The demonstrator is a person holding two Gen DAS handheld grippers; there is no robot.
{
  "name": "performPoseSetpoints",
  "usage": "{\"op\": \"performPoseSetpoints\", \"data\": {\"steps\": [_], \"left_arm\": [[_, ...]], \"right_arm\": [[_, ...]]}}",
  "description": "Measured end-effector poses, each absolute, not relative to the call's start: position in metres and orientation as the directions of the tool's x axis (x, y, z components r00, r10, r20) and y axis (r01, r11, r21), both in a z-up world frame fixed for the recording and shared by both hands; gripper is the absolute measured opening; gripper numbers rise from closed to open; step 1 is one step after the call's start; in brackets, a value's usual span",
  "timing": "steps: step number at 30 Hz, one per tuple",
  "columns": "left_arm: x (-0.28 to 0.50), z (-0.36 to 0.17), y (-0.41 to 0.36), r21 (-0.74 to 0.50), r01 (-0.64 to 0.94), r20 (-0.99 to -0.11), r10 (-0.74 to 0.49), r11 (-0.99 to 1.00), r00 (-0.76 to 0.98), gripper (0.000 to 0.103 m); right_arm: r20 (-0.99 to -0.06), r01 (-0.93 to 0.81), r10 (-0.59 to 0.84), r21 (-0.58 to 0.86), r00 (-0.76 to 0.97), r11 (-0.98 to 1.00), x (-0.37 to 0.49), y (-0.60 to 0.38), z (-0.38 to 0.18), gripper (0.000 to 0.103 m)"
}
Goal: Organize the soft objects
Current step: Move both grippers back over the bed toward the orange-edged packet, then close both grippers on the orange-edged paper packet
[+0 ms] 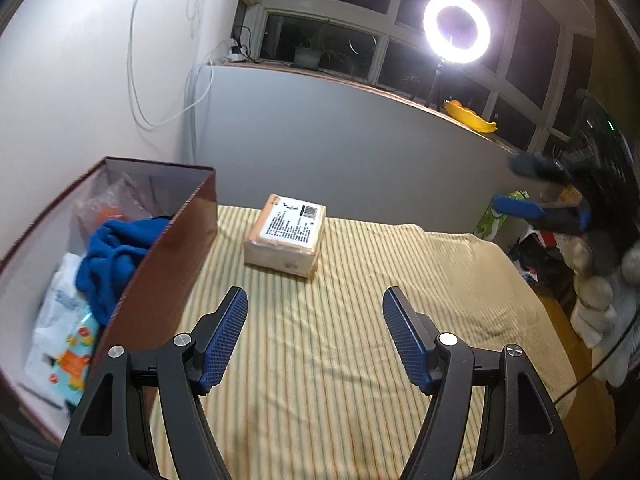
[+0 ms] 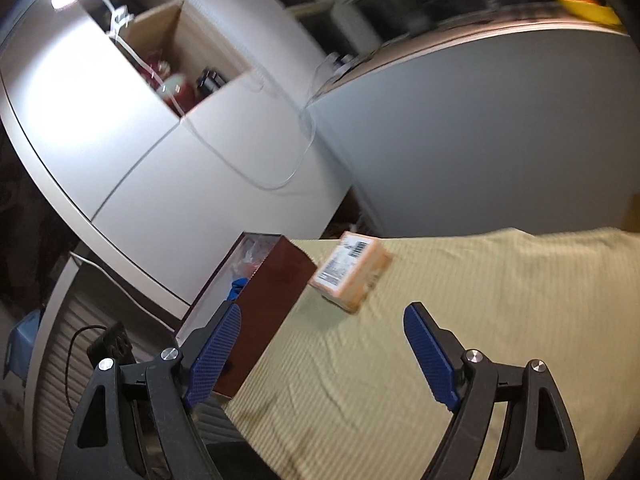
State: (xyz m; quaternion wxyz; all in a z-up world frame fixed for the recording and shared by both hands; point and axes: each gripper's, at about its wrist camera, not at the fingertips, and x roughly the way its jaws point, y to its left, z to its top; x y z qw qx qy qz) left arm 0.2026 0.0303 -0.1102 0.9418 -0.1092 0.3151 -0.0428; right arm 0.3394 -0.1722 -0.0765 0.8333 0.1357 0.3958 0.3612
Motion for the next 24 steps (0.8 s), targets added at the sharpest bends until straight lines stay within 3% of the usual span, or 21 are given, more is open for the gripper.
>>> {"op": "performPoseSetpoints", "data": {"steps": [17,24], "left_arm": [[0.282,-0.164,0.038,-0.291,-0.062,-0.657,-0.153,0.955,0.738,0.070],[0.307,-0.164,0.030,-0.337,-0.078,-0.628,-0.162,0.938,0.761,0.070]], "right_arm": [[-0.728,-0.525,0.648,0.470,0.223,0.709,0.498,-0.037,-0.161,0.079],[-0.762,-0.506,0.616,0.459,0.199,0.731,0.520,-0.022,-0.193,0.074]]}}
